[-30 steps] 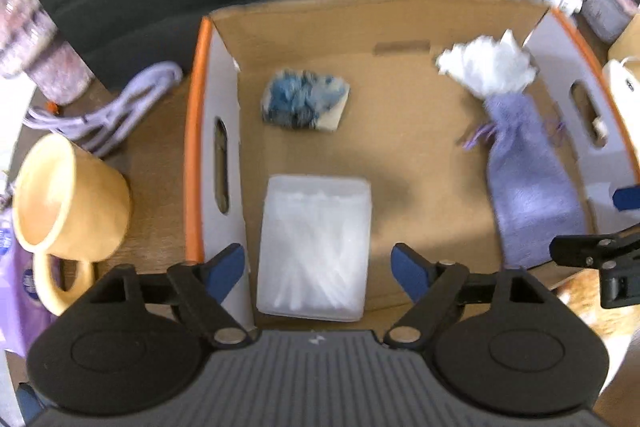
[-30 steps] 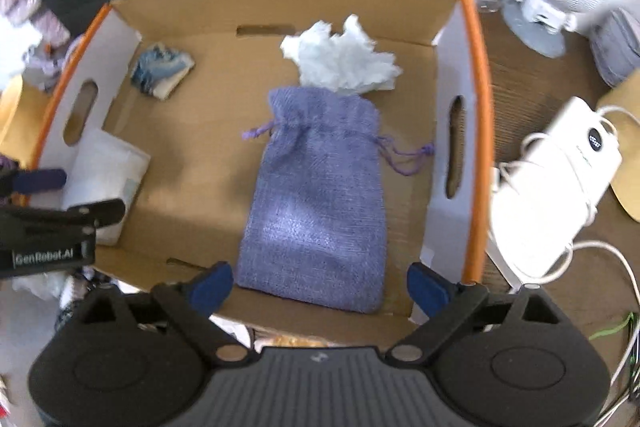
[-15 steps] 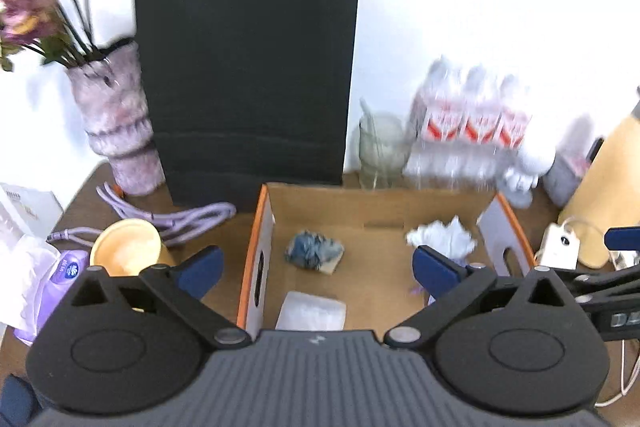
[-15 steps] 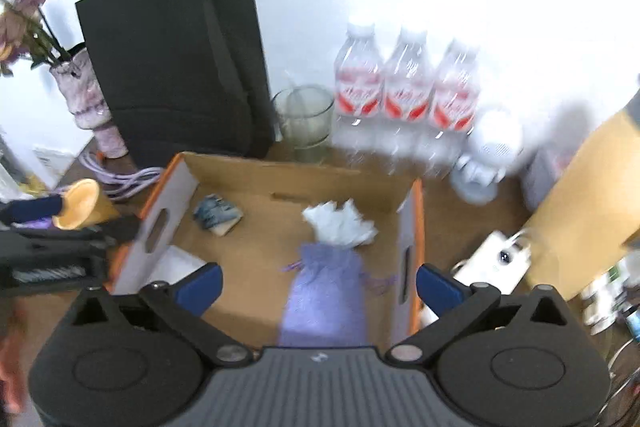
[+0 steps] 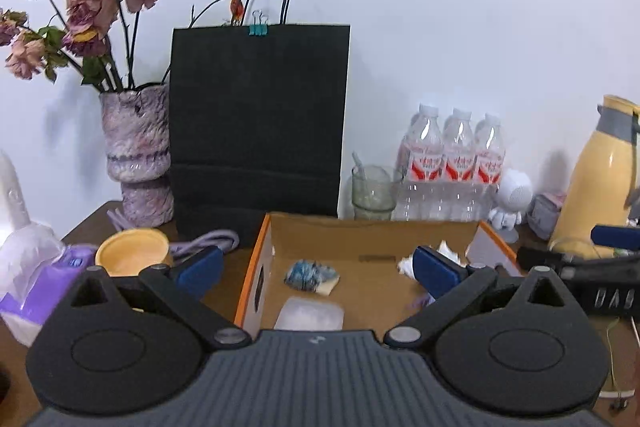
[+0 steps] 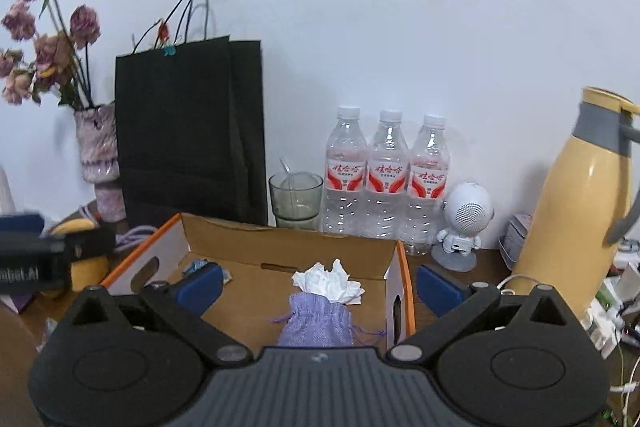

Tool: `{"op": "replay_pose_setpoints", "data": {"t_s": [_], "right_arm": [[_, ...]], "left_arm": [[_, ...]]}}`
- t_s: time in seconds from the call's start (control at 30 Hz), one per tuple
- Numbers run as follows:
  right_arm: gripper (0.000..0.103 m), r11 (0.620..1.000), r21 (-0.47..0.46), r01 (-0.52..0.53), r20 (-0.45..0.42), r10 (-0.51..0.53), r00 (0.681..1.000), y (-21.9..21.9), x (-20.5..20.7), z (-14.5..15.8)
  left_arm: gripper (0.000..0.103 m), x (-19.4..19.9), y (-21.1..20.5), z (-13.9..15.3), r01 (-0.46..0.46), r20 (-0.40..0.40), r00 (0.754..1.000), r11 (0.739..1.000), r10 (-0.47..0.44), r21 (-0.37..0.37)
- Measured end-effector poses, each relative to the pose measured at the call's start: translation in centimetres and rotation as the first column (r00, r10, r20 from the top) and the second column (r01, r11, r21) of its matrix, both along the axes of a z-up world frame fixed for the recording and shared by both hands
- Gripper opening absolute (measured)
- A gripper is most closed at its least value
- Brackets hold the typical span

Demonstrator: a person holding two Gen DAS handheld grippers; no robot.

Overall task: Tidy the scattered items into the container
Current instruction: 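Withdraw both tools from the box back toward the desk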

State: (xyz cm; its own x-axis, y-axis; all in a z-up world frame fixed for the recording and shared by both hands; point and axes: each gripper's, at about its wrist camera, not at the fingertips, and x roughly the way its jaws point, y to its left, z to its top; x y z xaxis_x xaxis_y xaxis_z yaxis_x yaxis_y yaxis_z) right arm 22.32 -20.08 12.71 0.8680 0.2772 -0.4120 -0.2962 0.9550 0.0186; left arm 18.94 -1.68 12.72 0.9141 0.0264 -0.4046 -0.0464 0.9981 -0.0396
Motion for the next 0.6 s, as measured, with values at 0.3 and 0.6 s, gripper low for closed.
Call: {"op": "replay_pose_setpoints", "data": {"t_s": [0.3,0.6], "right_arm": [[0.103,0.994,-0.037,-0.100,0.123,0.104,0.987,-2.2,-13.7,-4.7],[0.103,0.990,-0.109,-0.084,0.133,0.099,0.986,-4.0,-28.3,-8.9]], "left_arm": [[0.103,-14.4,0.8,-5.3,0.052,0.018,0.999,0.998,-0.051,-0.035],[0.103,-27.5,1.7,-9.5,0.030,0.080,0.996,0.999,-0.033,0.040]]}}
